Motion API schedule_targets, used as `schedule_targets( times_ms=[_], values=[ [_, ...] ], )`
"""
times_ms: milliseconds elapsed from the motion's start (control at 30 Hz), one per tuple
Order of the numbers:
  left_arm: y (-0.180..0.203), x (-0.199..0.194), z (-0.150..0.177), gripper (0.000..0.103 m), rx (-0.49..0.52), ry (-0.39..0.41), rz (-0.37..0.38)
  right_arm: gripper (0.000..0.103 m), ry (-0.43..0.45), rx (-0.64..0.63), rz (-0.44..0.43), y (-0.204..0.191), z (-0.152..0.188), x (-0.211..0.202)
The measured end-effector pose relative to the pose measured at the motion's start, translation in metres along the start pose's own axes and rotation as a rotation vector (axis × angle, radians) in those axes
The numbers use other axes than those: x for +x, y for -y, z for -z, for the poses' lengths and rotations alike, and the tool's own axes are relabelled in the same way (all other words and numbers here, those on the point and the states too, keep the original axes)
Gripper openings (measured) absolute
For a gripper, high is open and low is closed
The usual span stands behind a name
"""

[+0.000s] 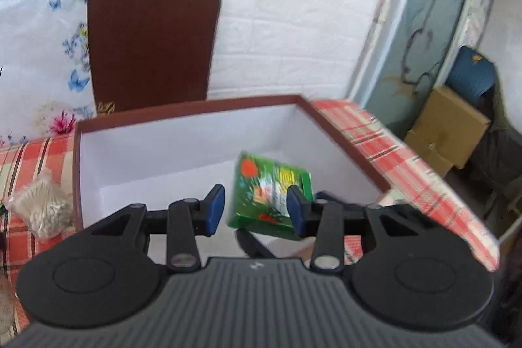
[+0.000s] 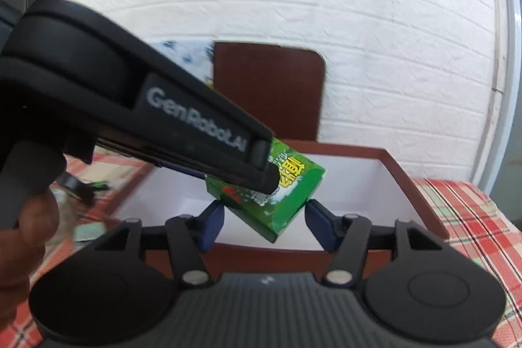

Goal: Organize objects
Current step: 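Open the left gripper to drop the green snack box into the brown box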

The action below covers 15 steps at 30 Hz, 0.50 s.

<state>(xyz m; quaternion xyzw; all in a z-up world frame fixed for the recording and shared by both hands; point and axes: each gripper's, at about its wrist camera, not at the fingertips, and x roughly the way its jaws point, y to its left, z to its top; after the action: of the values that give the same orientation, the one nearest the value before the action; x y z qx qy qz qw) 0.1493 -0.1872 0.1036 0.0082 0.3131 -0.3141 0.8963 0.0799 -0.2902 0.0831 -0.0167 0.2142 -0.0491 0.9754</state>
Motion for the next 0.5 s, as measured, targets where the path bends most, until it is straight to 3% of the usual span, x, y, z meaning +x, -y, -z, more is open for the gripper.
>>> schedule_targets(
  times_ms=[67, 333, 400, 500],
  values=[
    [-0.006, 0.001, 0.005, 0.044, 0.001, -0.016, -0.043, 0.072, 0.011, 0.041, 0.003, 0.009, 0.003, 0.002],
    [-0.026, -0.075, 0.029, 0.046, -0.015, 0.079, -0.005, 0.076, 0.098, 0.098, -0.034, 0.027, 0.029, -0.039],
    [-0.035, -0.096, 0.044, 0.048, -0.008, 0.093, -0.019, 0.076, 0.068, 0.093, -0.089, 0.016, 0.043, -0.053],
    [-0.058, -0.113, 0.076, 0.049, -0.018, 0.050, -0.096, 0.066, -0.031, 0.038, -0.191, -0.010, 0.054, -0.043]
  ],
)
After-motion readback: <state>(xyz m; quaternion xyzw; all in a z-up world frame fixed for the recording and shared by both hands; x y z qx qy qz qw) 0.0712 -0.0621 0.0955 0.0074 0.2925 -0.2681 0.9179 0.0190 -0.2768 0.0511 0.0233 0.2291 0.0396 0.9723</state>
